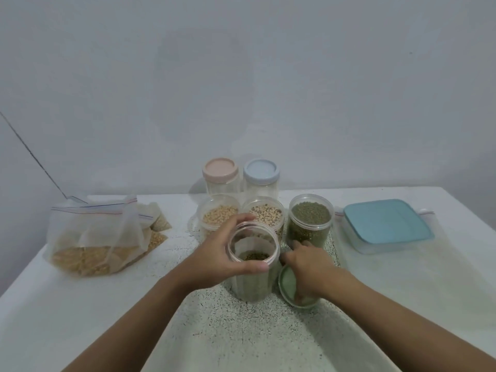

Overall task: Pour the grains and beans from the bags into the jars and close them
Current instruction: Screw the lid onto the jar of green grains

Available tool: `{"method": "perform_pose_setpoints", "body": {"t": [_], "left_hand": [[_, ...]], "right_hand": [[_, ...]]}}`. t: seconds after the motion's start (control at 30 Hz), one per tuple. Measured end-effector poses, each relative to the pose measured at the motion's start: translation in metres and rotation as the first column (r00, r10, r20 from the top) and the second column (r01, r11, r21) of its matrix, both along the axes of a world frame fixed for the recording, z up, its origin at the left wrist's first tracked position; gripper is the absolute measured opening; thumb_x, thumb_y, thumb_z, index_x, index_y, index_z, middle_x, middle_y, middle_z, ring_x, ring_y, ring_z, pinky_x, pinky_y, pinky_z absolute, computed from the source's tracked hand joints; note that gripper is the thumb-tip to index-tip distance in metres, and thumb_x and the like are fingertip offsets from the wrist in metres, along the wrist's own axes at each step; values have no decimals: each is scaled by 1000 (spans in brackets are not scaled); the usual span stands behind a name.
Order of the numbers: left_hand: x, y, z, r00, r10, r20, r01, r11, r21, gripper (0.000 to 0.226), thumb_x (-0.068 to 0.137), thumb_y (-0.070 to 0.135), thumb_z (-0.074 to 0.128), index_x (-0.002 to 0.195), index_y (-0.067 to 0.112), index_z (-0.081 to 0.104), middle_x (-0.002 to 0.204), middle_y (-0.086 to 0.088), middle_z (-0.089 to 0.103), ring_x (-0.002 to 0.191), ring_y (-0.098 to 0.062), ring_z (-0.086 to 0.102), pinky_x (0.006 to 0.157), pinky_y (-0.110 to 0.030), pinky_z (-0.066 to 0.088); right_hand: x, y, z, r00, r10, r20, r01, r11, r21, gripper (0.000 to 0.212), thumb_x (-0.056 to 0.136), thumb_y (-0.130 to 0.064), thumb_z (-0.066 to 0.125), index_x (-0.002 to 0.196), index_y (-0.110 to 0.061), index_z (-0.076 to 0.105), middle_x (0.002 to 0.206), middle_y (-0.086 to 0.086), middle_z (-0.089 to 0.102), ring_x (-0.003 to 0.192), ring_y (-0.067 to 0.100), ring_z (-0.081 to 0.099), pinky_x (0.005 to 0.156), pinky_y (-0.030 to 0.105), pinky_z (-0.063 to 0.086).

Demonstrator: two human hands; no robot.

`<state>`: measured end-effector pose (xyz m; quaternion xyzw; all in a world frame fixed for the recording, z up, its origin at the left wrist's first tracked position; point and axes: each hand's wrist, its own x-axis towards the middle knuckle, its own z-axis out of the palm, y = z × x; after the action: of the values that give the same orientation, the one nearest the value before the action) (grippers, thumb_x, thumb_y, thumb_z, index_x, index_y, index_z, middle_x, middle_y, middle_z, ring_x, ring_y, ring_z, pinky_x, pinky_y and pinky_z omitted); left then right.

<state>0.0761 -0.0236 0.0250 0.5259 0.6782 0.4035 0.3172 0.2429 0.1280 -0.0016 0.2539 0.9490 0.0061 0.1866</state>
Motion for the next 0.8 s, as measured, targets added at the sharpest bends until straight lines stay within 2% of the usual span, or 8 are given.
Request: {"method": "perform_pose_setpoints", "body": {"t": [0.07, 0.13, 0.23, 0.4, 0.5, 0.57, 0.63, 0.8], "left_hand": [[-2, -1, -5, 1000, -10, -13, 11, 1000, 12, 92, 64, 41, 95, 139, 44, 42, 133, 27, 60, 127, 4, 55, 110, -32, 46], [-3, -2, -9, 1000, 1, -9, -1, 999, 44, 90, 64, 39, 97, 138, 42, 45, 134, 23, 61, 128, 2, 55, 111, -35, 44], [-5, -2, -12, 998, 58, -15, -56, 991, 121, 82, 63, 36, 98, 133, 37, 55, 127, 19, 67, 122, 0, 61, 107, -34, 47], [-21, -6, -10, 999, 52, -7, -50, 983, 174, 75, 62, 24, 98, 128, 30, 62, 120, 16, 72, 114, -3, 66, 94, -15, 49], [-32, -10, -9, 1000, 18, -9, -16, 988, 155, 79, 64, 21, 98, 133, 29, 60, 125, 15, 70, 120, -3, 63, 99, -15, 48], [-36, -11, -12, 1000, 3, 22, -6, 988, 155, 80, 66, 17, 96, 135, 29, 57, 128, 14, 68, 122, -5, 62, 101, -17, 48], [-38, -13, -18, 998, 6, 70, -18, 985, 170, 85, 66, 10, 95, 138, 28, 53, 130, 11, 67, 123, -8, 63, 101, -20, 50], [-41, -13, -48, 979, 6, 204, -52, 974, 222, 102, 65, -13, 88, 149, 17, 38, 132, -10, 64, 123, -31, 63, 95, -37, 56]], "right_hand": [[-1, -2, 5, 995, -52, -88, 52, 999, 0, 43, 84, -33, 75, 121, -21, 58, 119, 4, 62, 109, 25, 62, 88, 37, 56], [-3, -2, 11, 963, -138, -232, 130, 990, -52, 21, 94, -35, 61, 109, -20, 60, 106, 2, 69, 93, 22, 68, 82, 39, 60], [-6, -2, 26, 880, -262, -396, 218, 964, -152, 22, 94, -38, 58, 110, -23, 63, 100, -2, 71, 86, 16, 68, 80, 39, 61], [-13, -24, 55, 667, -267, -695, 119, 960, -255, 21, 100, -41, 57, 109, -23, 62, 90, -7, 67, 76, 9, 63, 69, 31, 56], [-27, -37, 58, 577, -190, -794, 7, 974, -228, 19, 102, -42, 53, 107, -24, 60, 91, -11, 59, 77, 3, 53, 65, 22, 41], [-36, -41, 55, 578, -131, -805, -52, 979, -197, 18, 101, -43, 53, 108, -26, 55, 103, -10, 54, 87, 7, 49, 76, 26, 43], [-43, -44, 51, 622, -51, -781, -140, 975, -175, 20, 101, -48, 49, 110, -30, 50, 120, -9, 49, 104, 9, 46, 93, 31, 45], [-56, -46, 48, 705, 128, -697, -330, 930, -164, 31, 101, -54, 48, 119, -29, 51, 146, -3, 34, 131, 17, 39, 114, 39, 32]]}}
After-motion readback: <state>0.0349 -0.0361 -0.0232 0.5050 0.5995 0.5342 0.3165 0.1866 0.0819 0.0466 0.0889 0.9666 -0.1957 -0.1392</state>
